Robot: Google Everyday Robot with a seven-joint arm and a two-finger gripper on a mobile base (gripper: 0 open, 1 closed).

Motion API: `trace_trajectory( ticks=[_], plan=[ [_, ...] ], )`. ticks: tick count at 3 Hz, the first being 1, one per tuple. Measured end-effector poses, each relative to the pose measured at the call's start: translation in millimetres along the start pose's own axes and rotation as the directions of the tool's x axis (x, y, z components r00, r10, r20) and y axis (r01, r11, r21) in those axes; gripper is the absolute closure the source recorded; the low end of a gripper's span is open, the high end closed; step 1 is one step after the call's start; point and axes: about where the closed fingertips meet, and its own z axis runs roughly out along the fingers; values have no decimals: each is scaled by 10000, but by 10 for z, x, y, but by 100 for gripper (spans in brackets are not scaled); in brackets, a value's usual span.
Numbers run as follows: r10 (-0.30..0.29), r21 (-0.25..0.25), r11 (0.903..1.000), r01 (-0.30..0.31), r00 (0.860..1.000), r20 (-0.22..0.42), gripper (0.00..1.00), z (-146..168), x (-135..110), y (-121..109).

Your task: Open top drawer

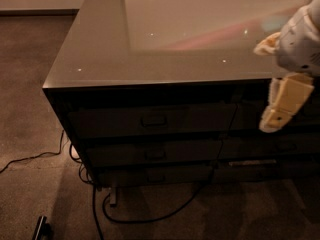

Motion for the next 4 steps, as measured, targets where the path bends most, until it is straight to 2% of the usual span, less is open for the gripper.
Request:
trace_trajectory(
  ticks=[1,2,3,4],
  plan=[
    [-382,-776,9962,406,9987,329,0,531,-108,-23],
    [-815,-1880,9788,810,9967,54,0,1731,-214,-47],
    [-815,-1882,9788,811,9967,55,0,1735,-213,-47],
    [-882,-2018,9749,941,9954,380,0,1845,-238,-48]
  ],
)
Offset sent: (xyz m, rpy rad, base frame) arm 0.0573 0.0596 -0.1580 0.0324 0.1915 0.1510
